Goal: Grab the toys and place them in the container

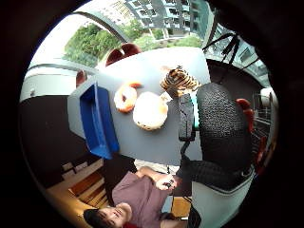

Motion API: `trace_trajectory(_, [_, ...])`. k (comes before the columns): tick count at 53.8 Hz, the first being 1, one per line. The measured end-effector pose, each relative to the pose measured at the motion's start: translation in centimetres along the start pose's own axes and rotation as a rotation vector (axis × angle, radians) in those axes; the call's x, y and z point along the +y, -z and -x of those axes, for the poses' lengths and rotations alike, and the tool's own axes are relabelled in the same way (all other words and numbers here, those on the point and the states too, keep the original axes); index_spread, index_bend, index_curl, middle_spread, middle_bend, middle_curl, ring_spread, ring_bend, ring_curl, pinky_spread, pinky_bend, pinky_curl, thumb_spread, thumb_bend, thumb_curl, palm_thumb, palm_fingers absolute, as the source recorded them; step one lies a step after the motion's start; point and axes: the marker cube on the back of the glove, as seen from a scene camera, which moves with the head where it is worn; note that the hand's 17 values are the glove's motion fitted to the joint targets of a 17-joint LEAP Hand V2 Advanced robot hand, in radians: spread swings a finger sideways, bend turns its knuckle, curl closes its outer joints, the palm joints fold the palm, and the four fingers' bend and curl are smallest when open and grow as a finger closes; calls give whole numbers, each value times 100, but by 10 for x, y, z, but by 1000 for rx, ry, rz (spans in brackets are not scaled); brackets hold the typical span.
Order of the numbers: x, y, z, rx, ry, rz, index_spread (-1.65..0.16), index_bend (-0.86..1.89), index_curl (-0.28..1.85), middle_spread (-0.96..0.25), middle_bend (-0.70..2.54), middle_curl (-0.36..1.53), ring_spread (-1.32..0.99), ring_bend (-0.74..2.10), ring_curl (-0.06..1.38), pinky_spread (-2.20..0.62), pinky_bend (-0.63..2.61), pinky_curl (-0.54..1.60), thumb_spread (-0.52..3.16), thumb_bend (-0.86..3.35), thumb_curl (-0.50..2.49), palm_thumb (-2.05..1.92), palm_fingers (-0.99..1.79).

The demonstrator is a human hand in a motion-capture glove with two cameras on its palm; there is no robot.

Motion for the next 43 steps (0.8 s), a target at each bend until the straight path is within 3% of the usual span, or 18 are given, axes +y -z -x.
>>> trace_trajectory(7, [-5,-4,1,15,-4,14,-14,11,6,-1,18,7,-9,41,11,-11,68,22,96,7,2,3,23])
trace_trajectory(16, [-12,-9,2,26,-11,32,-17,13,10,-2,21,14,-13,49,16,-13,74,27,138,8,7,0,17])
trace_trajectory(27, [-19,-16,10,12,-6,50,-19,14,15,-2,23,21,-15,54,19,-14,79,30,158,7,11,-2,12])
trace_trajectory(43, [-33,-25,15,-55,-4,53,-18,10,18,-1,24,29,-10,62,24,-10,92,35,155,-3,13,-7,2])
